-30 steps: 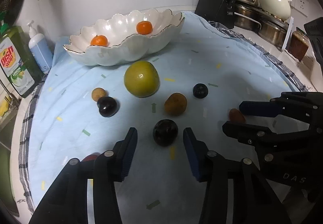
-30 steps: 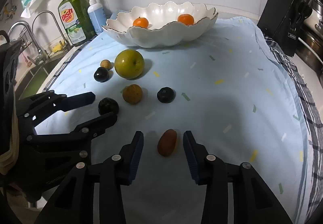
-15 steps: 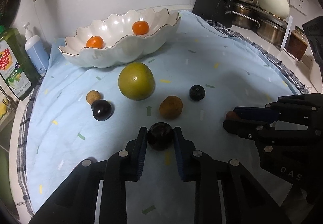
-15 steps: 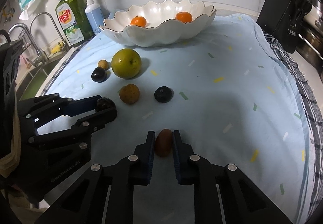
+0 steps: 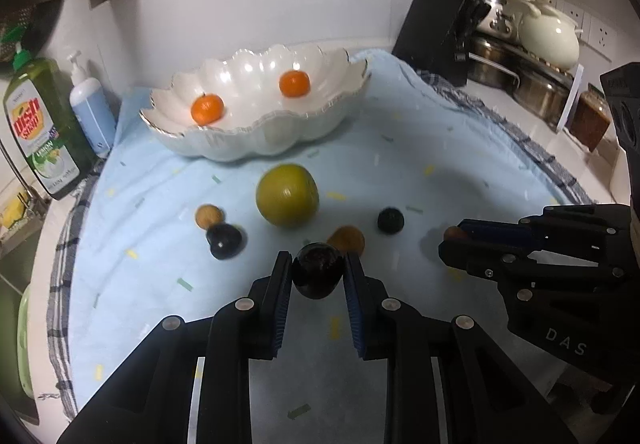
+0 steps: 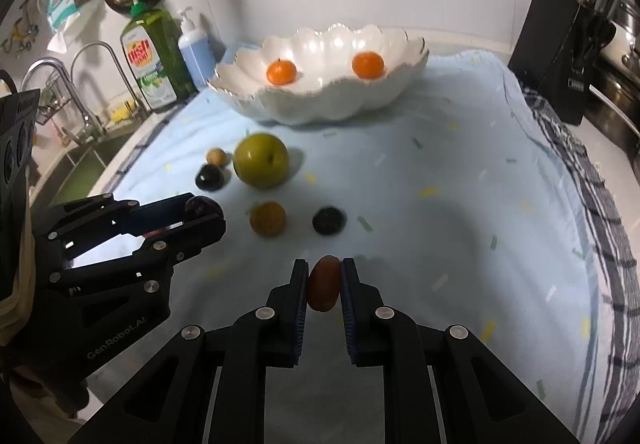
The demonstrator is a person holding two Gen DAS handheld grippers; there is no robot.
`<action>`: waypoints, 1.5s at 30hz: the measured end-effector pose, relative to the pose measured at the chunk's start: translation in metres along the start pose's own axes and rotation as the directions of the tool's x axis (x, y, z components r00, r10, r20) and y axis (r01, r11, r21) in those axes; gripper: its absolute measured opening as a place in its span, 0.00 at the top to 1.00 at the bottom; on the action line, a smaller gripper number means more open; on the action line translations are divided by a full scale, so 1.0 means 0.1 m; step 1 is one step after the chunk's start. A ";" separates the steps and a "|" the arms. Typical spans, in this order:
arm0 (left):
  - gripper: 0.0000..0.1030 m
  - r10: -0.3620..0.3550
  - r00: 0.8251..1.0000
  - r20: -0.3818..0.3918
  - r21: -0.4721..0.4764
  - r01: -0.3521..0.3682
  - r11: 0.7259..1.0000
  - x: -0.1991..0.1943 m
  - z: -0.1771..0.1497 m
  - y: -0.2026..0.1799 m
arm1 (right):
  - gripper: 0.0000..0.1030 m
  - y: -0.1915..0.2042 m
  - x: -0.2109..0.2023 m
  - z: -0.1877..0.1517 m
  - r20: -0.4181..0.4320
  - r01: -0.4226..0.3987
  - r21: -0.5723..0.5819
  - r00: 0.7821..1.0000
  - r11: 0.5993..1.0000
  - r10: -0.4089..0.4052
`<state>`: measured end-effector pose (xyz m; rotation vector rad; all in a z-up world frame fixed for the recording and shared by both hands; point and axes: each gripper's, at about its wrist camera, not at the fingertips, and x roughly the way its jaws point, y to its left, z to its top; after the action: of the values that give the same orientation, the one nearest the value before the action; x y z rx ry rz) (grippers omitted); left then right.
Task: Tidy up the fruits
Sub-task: 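Grasp the dark plum with the left tool while the right tool grasps the red-brown date, then lift the plum and date and carry both over the white bowl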
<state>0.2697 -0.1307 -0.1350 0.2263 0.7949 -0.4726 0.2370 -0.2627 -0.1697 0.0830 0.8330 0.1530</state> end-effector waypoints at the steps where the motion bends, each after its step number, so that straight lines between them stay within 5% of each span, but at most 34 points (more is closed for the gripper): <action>1: 0.74 0.002 1.000 0.008 -0.003 -0.002 1.000 -0.03 0.02 0.01 | 0.83 0.00 -0.03 0.02 0.010 -0.002 -0.004 1.000 1.000 0.002; 13: 0.74 0.052 0.992 0.119 -0.035 -0.048 0.998 -0.39 0.25 0.07 | 0.83 0.08 -0.32 0.29 0.128 -0.031 -0.053 0.991 0.998 0.037; 29: 0.74 0.101 0.960 0.262 -0.080 -0.083 0.993 -0.77 0.58 0.21 | 0.83 0.16 -0.62 0.70 0.285 -0.043 -0.118 0.956 0.992 0.075; 45: 0.74 0.158 0.933 0.324 -0.091 -0.135 0.987 -0.69 1.11 0.48 | 0.83 0.18 -0.50 1.31 0.390 -0.020 -0.159 0.917 0.987 0.081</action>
<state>0.3212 -0.1075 -0.0077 0.1368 0.4601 -0.3297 0.2997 -0.2550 -0.0432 -0.0095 0.4116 0.2396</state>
